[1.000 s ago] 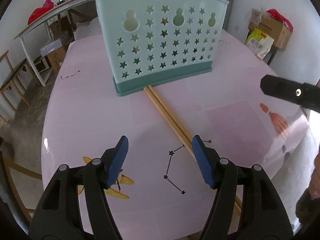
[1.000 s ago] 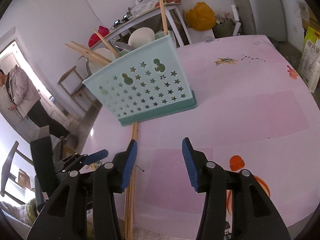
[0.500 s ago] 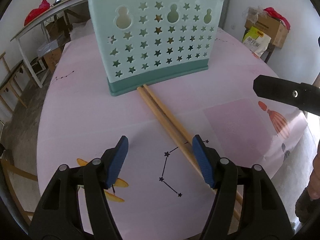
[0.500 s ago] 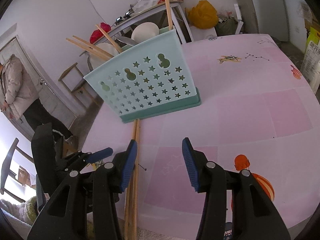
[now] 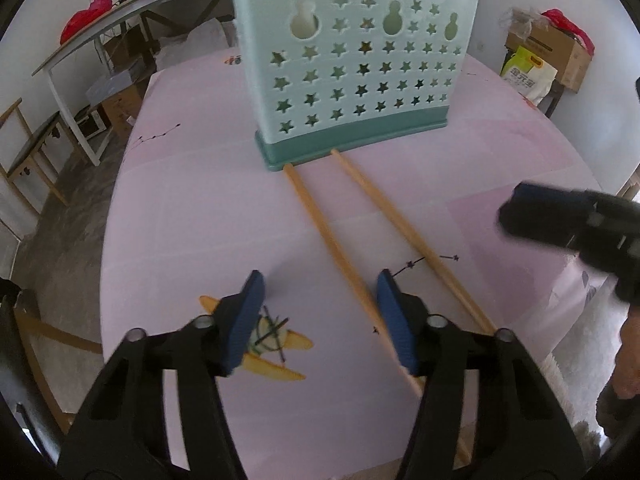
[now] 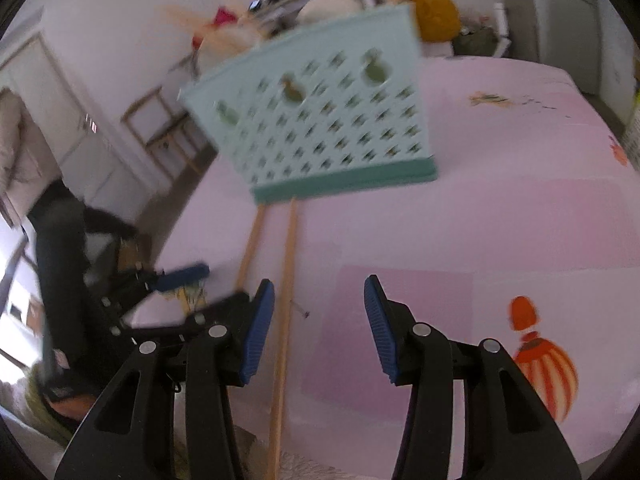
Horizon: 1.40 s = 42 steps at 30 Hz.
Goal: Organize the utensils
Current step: 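Move both open tools back down to the remaining chopsticks, then grasp a chopstick with the right tool while the left tool grasps another chopstick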
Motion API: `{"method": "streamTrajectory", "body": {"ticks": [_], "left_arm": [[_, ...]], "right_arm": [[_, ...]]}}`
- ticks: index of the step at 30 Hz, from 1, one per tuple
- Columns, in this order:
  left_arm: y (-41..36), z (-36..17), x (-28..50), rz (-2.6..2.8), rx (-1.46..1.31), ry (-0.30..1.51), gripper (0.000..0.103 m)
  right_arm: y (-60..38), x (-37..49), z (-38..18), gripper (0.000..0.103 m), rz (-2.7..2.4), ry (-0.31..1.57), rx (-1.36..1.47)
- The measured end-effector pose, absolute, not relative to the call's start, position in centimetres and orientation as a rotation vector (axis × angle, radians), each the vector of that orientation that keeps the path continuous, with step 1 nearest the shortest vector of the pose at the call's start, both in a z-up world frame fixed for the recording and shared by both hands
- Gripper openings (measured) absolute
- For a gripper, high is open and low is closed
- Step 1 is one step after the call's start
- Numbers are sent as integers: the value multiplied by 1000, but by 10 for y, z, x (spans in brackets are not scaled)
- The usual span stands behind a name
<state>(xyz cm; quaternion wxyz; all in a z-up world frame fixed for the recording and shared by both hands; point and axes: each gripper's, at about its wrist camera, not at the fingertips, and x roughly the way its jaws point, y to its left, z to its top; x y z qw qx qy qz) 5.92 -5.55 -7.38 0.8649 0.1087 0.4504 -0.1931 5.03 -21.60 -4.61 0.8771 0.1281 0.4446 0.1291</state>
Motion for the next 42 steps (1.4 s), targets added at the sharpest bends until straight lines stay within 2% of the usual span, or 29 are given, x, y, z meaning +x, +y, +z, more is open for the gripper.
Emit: {"method": "streamTrajectory", "body": {"ticks": [4, 8, 12, 13, 17, 35, 42], "left_arm": [[-48, -72, 60, -395, 217, 954, 32], [-42, -71, 63, -381, 208, 962, 19], [-38, -71, 63, -377, 192, 968, 9], [-39, -71, 63, -375, 192, 968, 8], [-37, -71, 62, -375, 183, 968, 7], [-38, -70, 49, -415, 145, 1029, 5], [-38, -69, 65, -444, 96, 1066, 15]], "right_arm": [[-189, 56, -57, 46, 296, 982, 148], [-168, 58, -62, 44, 281, 991, 15], [-158, 60, -63, 32, 238, 979, -68], [-158, 61, -63, 26, 239, 981, -60], [-162, 64, -63, 7, 225, 990, -25], [-251, 55, -61, 7, 83, 1028, 145], [-245, 58, -60, 9, 104, 1041, 156]]}}
